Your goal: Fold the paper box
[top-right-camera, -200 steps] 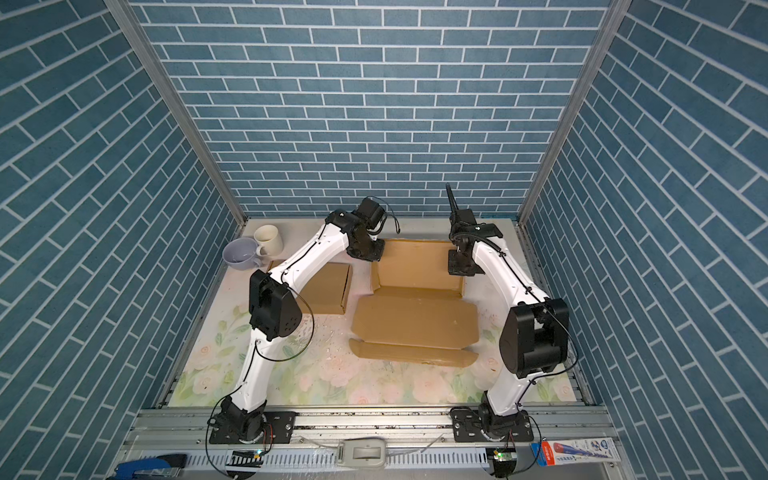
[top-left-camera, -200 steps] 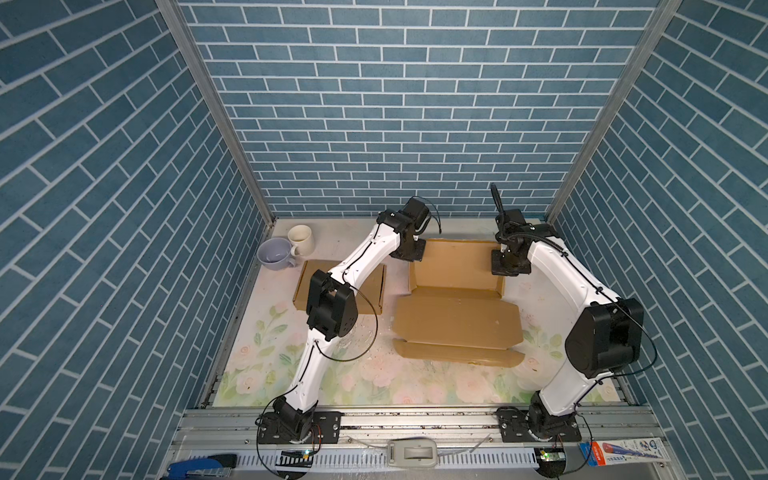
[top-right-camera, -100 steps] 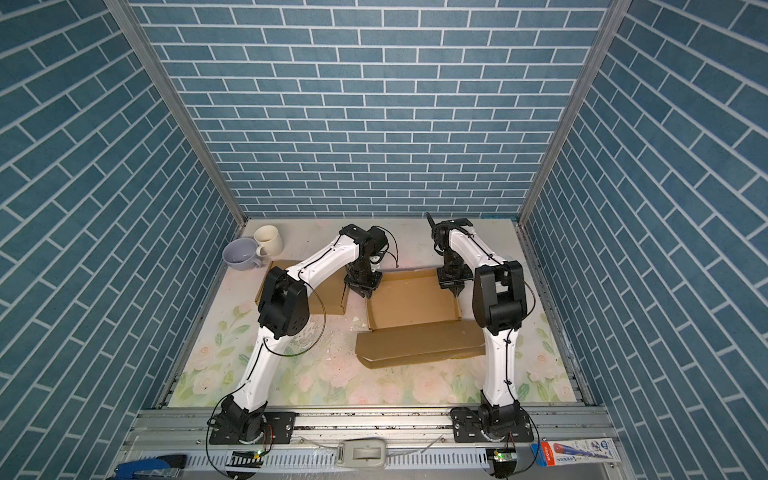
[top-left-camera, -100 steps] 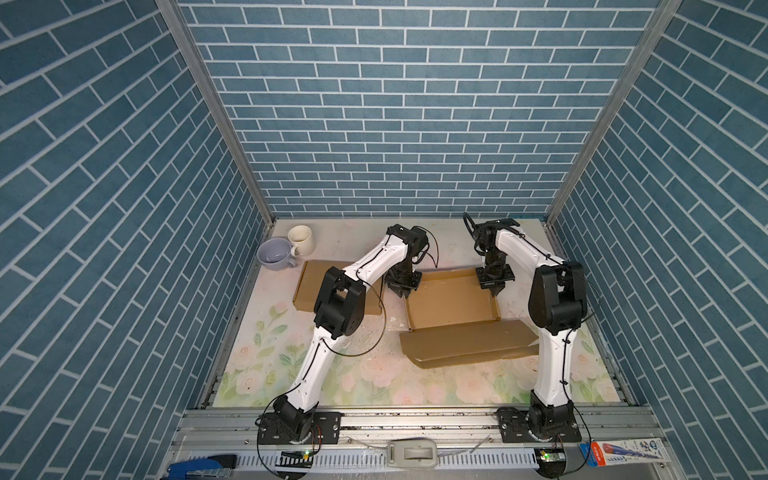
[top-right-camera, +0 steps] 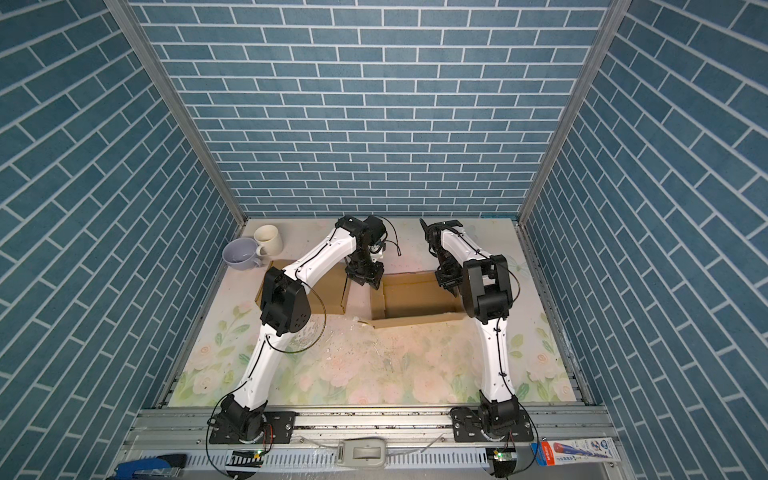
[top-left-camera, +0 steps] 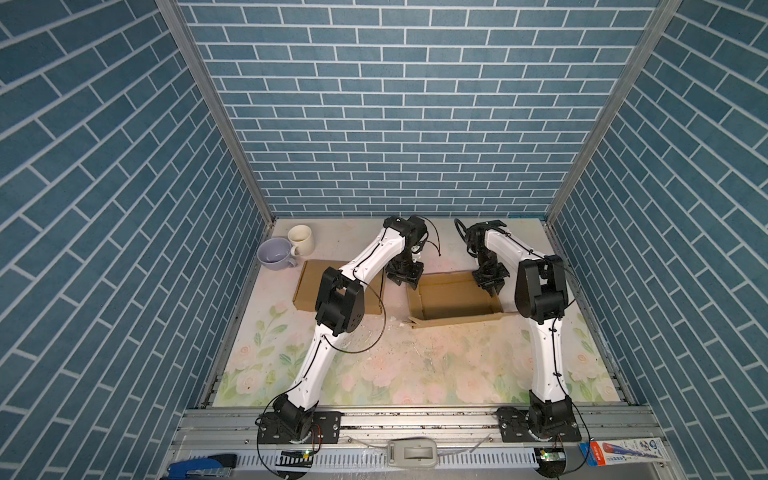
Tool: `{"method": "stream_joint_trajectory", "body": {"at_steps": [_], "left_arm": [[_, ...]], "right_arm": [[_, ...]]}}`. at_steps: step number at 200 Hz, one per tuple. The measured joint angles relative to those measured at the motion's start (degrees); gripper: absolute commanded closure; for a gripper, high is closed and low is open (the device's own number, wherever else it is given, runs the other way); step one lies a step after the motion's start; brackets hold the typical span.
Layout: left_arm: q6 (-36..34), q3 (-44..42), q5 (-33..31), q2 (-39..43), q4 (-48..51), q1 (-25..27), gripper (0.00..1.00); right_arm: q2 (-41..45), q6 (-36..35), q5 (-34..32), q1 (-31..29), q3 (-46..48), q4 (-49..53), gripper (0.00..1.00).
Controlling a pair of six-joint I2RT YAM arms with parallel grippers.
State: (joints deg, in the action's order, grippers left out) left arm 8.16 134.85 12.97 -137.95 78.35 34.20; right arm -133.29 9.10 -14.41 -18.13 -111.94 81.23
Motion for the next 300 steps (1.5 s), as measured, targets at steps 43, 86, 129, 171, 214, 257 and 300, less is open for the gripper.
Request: {"method": "stream_joint_trajectory", "body": {"at_steps": [43,86,129,171,214,257,300], "left_arm": [[-7.0,3.1,0.0,0.0,-3.1,0.1,0.34],[-15.8,3.1,1.0,-0.8,-8.3,0.0,0.31],[-21.0,4.7,5.3,-4.2,-11.8,0.1,0.29],[-22.7,5.5,7.7,-7.6,-13.9,0.1,0.33],[-21.3,5.9,8.1,-9.8,-14.7,0.3,0.52],[-15.6,5.8,7.8,-9.8,-15.1,0.3,0.71],[-8.2,-1.0,8.9,-7.2,-18.1,0.3,0.83]], "right_arm": [[-0.9,-1.8,-1.5,-0.3,-2.4,-0.1,0.55],[-0.7,-3.5,-0.8,-0.3,-4.6,-0.2,0.42],[1.7,-3.6,2.1,-0.3,-6.6,-0.3,0.36],[7.2,-3.5,6.0,0.8,-7.6,-0.5,0.36],[15.2,-1.3,7.8,5.0,-7.7,-1.9,0.39],[24.7,3.3,7.4,9.7,-7.5,-5.0,0.41],[33.6,6.9,6.4,11.4,-6.1,-7.8,0.38]]}}
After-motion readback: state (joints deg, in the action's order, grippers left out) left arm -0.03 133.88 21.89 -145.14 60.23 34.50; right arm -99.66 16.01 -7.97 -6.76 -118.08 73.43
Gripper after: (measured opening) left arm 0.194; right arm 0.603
